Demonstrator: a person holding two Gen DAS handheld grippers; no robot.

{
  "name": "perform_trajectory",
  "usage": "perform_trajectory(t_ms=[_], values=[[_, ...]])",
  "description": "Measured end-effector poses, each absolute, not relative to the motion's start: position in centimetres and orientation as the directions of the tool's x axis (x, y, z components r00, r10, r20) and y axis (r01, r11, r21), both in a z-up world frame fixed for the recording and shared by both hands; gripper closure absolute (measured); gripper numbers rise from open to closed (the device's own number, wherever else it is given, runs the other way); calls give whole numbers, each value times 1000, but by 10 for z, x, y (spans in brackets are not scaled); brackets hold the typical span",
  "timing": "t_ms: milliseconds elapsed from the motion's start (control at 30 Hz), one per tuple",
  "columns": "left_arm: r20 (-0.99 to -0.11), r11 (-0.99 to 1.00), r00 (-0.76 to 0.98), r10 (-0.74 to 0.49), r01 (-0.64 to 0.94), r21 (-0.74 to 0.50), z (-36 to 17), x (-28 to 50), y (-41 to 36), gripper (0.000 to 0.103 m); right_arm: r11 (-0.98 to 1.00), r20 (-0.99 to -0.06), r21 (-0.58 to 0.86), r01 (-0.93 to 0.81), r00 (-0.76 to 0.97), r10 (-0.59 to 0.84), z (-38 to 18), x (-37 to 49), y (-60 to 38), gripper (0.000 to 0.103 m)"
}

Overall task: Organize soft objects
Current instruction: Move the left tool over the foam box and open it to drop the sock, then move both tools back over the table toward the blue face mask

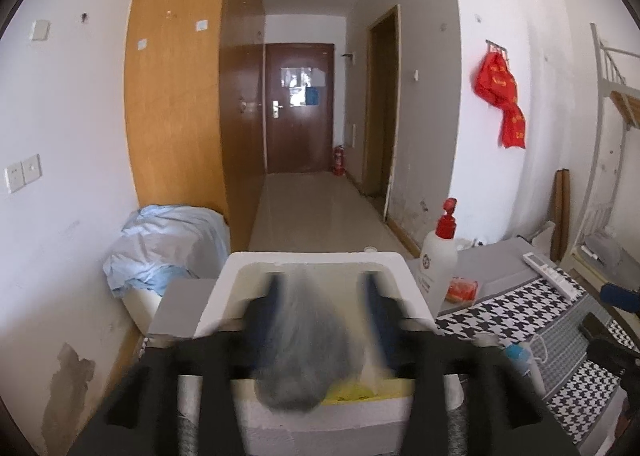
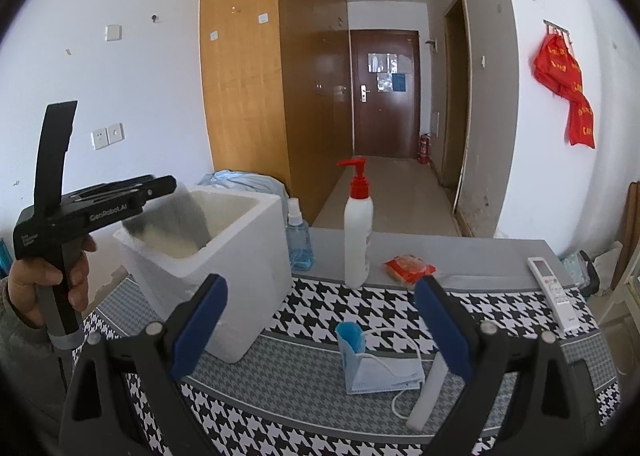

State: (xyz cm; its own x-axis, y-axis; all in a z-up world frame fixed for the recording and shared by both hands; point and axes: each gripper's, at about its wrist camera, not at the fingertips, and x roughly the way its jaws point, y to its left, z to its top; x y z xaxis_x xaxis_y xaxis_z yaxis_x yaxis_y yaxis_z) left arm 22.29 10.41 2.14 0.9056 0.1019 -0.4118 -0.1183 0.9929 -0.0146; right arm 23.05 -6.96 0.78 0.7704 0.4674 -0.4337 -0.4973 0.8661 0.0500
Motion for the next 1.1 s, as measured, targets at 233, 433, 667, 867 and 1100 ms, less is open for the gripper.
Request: perform_trajectory(t_ms=[233,433,667,867,1100], values=[[-355,991,927,121,-132,-8,28,204,96,6,869,-418,57,-491,779,468,13,223,-79,6],[-328,992,938,116,-125,-6,37,188,87,1,867,-404,56,-495,783,473,17,214,-84,6],[-302,993,947,107,-116,-10,43,169,79,1,863,-381,56,-501,789,482,21,199,-90,6],[-296,994,950,100,-107,-7,45,160,71,1,863,-371,57,-502,792,485,23,190,-95,6],[-293,996,952,86,-91,-4,44,148,62,1,865,-355,61,-498,799,485,24,183,-104,6]])
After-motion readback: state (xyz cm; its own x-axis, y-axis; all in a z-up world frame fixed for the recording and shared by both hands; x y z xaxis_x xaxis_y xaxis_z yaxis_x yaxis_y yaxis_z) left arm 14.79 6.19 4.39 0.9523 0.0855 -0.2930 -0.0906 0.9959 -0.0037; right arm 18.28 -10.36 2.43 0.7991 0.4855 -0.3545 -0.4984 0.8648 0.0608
